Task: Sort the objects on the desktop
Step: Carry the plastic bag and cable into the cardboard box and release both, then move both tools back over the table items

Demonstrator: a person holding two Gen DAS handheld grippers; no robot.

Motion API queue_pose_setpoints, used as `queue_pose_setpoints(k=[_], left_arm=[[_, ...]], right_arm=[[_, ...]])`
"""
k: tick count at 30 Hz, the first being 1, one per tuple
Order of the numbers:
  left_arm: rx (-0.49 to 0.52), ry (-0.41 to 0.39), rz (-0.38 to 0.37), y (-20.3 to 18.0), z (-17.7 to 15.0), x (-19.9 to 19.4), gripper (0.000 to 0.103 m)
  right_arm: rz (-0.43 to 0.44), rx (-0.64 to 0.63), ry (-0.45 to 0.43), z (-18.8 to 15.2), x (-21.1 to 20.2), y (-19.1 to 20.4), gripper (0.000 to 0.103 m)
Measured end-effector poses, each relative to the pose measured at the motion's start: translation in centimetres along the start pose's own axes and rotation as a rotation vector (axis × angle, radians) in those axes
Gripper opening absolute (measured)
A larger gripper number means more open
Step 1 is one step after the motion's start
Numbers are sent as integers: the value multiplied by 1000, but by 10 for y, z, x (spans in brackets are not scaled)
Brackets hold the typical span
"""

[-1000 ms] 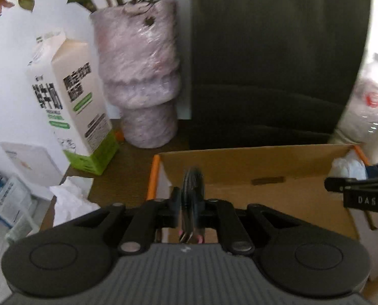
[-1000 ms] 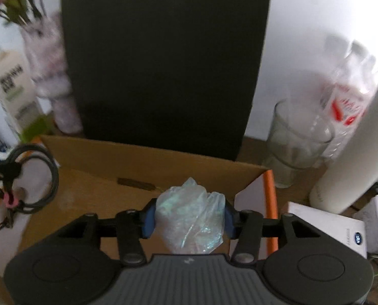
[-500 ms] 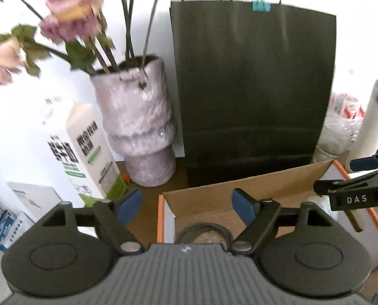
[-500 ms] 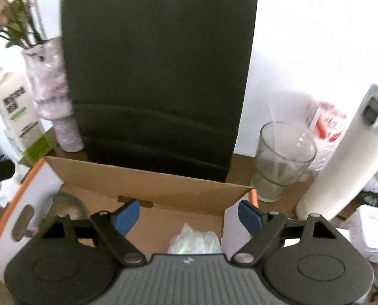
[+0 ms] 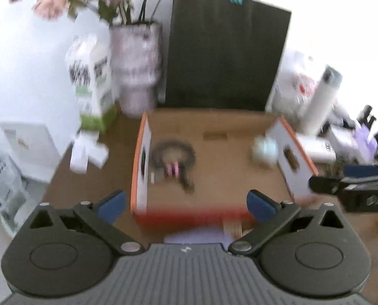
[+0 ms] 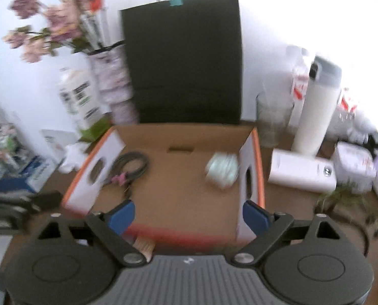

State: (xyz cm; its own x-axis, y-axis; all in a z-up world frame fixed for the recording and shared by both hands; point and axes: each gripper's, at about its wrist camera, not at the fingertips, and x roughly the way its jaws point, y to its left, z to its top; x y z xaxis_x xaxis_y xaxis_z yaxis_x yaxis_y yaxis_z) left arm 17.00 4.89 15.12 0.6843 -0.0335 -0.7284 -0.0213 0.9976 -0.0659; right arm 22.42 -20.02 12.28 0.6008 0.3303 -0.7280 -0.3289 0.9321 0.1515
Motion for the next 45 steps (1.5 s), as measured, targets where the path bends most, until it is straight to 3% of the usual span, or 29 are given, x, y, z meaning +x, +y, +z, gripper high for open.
queue_pose_setpoints(k=[6, 10, 16, 20, 31, 39, 45], left_arm=[[-7, -83, -19, 1, -92, -46, 103], [8, -55, -99, 0, -158, -62, 103], [-33, -113, -20, -1, -239, -82, 103], [25, -132, 4, -7, -271, -87, 103], [77, -161, 52, -19, -298, -94, 103], [67, -143, 32, -18, -294, -82, 103], [125, -193, 8, -24, -271, -66, 103]], right_arm=[[16, 2, -73, -87, -57, 19, 94], [43, 16, -115, -156, -81, 28, 97], [-23, 56, -159, -239, -97, 37, 97], [-68, 39, -206, -279, -103, 44, 97], [-92, -29, -217, -327, -111, 57, 97], [-75, 11, -213, -324, -106, 50, 97], [-66, 22, -232, -307, -96, 41, 95]])
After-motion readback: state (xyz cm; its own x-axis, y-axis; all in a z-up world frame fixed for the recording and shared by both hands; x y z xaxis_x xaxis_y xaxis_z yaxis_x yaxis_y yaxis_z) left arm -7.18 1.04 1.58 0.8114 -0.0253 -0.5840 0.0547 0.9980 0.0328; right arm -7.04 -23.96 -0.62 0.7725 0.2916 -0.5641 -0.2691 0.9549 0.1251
